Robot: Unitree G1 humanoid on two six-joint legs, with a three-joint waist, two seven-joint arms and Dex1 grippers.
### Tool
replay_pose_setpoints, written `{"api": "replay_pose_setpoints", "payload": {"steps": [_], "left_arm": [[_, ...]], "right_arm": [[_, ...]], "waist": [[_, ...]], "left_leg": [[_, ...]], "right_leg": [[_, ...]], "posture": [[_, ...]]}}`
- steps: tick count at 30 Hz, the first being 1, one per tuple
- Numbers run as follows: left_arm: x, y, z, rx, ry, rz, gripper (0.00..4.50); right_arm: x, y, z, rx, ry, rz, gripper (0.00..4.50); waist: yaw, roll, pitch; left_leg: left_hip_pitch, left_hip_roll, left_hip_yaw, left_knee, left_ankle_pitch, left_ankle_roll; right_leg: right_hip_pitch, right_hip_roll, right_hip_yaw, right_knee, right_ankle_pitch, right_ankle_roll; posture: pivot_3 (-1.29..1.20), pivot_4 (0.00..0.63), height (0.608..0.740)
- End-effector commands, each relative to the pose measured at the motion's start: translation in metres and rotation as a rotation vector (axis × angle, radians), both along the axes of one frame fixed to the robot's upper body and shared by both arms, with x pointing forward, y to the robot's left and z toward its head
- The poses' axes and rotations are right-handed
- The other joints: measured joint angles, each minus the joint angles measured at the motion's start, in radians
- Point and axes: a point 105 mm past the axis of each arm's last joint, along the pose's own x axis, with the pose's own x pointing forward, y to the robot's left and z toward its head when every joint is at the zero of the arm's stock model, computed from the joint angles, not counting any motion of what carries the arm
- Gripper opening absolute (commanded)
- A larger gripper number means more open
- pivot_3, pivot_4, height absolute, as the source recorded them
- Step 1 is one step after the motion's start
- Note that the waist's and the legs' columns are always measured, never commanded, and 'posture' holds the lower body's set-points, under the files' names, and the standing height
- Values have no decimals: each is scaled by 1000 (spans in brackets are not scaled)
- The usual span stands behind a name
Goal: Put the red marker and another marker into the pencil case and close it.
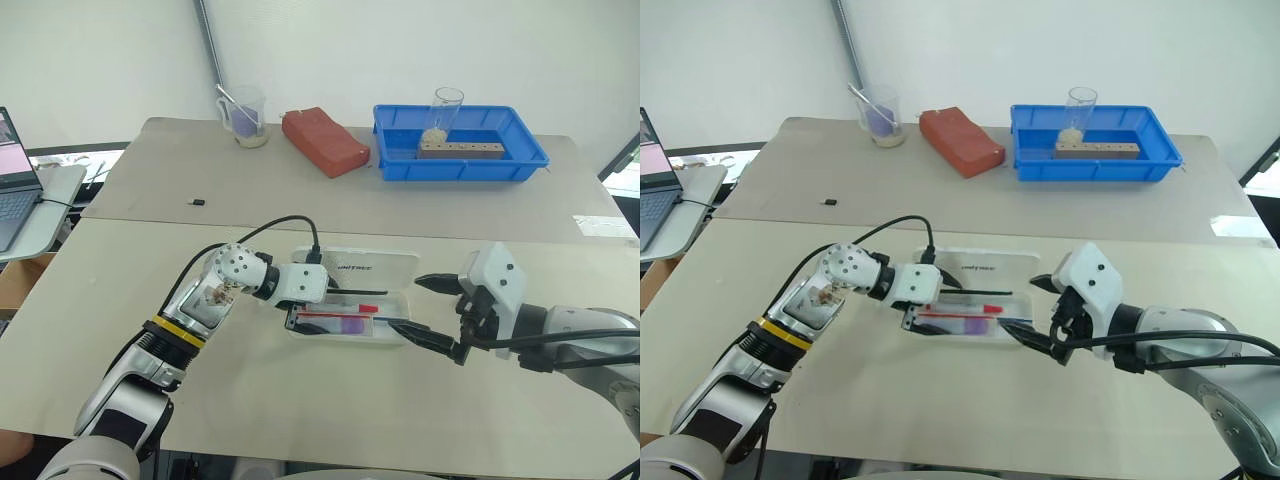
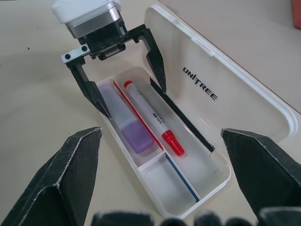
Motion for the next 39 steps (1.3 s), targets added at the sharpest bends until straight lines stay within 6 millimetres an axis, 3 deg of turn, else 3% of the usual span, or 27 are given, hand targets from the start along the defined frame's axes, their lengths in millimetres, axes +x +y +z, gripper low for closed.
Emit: {"api": "replay_pose_setpoints", "payload": {"steps": [1,10,18,24,32,38,39], "left_arm": [[2,-3,35,-78,-74,-25,4455],[-2,0,44,-93,-93,-28,4455],[-5,21,95,-253,-59,48,4455],[-28,25,127,-411,31,30,4455],[-49,12,129,-398,-7,-51,4455],[-53,14,126,-384,-6,-48,4455],[-54,14,126,-384,-7,-46,4496]], "right_arm": [[2,-8,6,-18,-33,-18,4500],[10,-25,0,-46,-18,-41,4500],[26,-86,-12,-188,-8,-148,4500],[52,-121,-34,-259,39,-162,4500],[80,-139,-60,-326,136,-94,4500],[87,-145,-67,-335,180,-79,4500],[88,-143,-66,-325,181,-77,4243]], "waist": [[0,0,0],[-1,0,1],[0,0,1],[-3,0,2],[0,5,5],[0,6,5],[0,6,5]], "left_leg": [[0,0,0,0,0,0],[3,0,0,0,0,0],[4,-1,-1,0,0,0],[5,-1,-1,1,0,0],[5,-2,-1,1,0,0],[5,-2,-1,2,0,0],[5,-2,-1,2,0,0]], "right_leg": [[0,0,0,0,0,0],[3,0,0,-1,0,0],[7,0,0,-3,-1,2],[8,0,0,-4,-2,3],[9,0,0,-6,-1,2],[11,0,1,-7,-1,2],[11,0,1,-7,-1,2]], "posture": [[0,150,740],[0,150,740],[0,150,740],[0,150,740],[0,150,740],[0,150,740],[0,150,740]]}}
